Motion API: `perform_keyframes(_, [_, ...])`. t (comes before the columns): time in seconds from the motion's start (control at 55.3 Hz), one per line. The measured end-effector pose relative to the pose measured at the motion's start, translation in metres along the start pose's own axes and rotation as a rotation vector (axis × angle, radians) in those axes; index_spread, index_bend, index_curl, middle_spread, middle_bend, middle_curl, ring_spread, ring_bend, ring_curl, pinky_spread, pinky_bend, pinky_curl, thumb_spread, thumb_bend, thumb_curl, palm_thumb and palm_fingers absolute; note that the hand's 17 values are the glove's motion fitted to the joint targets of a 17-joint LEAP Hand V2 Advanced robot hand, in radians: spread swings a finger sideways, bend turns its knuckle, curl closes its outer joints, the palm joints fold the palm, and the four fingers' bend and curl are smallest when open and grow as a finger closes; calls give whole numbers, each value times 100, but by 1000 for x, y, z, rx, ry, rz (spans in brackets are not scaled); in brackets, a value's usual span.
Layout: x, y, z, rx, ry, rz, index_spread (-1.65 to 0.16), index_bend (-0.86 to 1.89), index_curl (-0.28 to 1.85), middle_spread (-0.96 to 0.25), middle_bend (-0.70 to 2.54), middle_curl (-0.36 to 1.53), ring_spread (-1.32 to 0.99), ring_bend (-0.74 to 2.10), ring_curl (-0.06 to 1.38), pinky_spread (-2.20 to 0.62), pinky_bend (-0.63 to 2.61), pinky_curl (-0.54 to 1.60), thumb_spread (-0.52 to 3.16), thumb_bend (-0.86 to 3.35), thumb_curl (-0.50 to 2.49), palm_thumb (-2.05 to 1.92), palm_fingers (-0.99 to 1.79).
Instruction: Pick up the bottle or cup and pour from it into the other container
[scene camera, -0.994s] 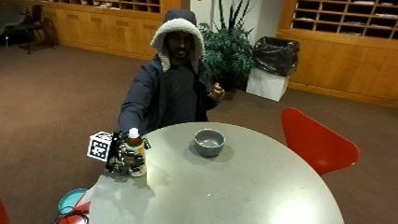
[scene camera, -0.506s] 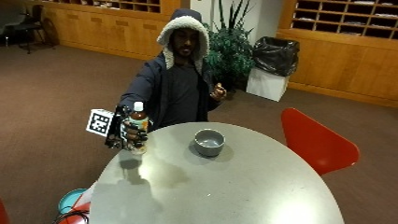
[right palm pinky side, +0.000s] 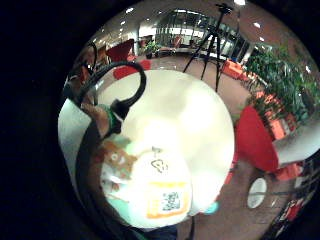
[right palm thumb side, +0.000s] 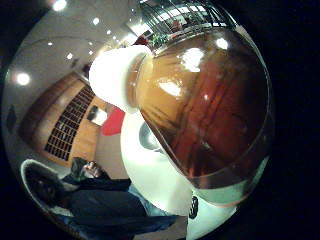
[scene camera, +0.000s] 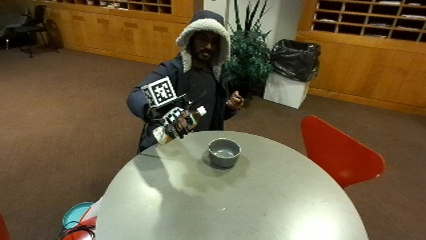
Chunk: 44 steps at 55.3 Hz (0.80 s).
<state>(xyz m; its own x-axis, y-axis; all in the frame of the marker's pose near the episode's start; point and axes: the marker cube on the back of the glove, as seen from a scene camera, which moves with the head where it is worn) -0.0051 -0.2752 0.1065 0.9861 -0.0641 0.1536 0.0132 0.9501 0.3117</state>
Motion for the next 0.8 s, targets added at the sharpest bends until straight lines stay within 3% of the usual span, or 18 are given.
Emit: perform_keyframes(0.795, [-115, -30, 53, -289, 748, -438, -29, 10, 25, -27, 29, 48, -21, 64, 42, -9, 49, 38, 46, -4, 66, 96, 114])
